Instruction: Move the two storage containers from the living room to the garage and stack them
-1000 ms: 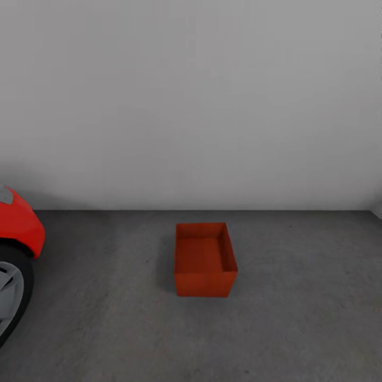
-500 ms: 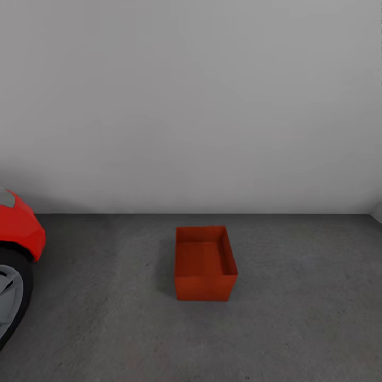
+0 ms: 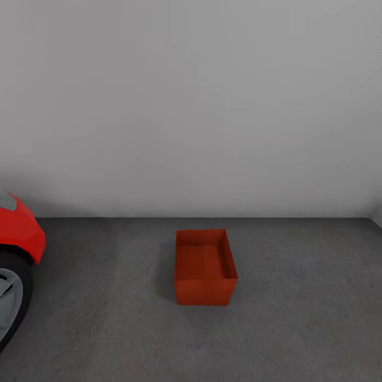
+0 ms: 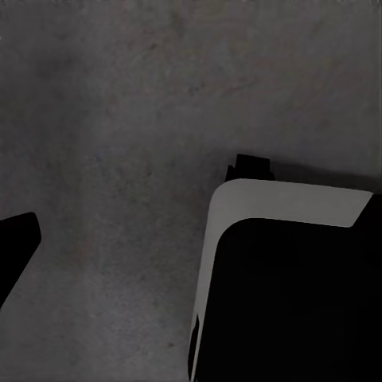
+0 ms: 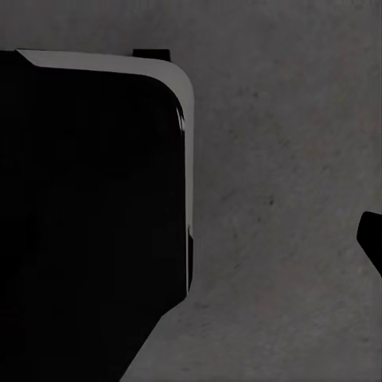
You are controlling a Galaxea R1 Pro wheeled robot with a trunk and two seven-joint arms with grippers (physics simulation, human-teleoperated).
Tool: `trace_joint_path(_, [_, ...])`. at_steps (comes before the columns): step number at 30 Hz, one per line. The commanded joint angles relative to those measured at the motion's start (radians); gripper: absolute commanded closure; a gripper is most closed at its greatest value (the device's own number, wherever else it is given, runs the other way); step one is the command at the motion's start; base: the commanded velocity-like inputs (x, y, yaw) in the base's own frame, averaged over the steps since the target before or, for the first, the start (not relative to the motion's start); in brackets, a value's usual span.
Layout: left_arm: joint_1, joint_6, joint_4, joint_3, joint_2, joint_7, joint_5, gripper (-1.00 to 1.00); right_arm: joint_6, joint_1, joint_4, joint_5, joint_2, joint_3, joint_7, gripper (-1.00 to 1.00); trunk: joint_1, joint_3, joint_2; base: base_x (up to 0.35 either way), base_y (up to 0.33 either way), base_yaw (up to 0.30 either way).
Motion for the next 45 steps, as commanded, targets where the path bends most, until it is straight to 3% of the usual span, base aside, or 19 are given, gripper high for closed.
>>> trace_joint_path(1, [-0.001,-0.003,0.001,-0.002,0.000,0.001,0.010,-1.00,-0.005,-0.001,0.003,-0.008,0.001,0.008,0.000,-1.00,0.000,0.001,-0.001,0.000,0.000,0.000])
trace_joint_path(45, [-0.001,-0.003,0.001,-0.002,0.000,0.001,0.011,-1.00,-0.021,0.002,0.003,-0.016,0.002,0.007,0.000,-1.00,0.000,0.073,-0.001,0.000,0.000,0.000])
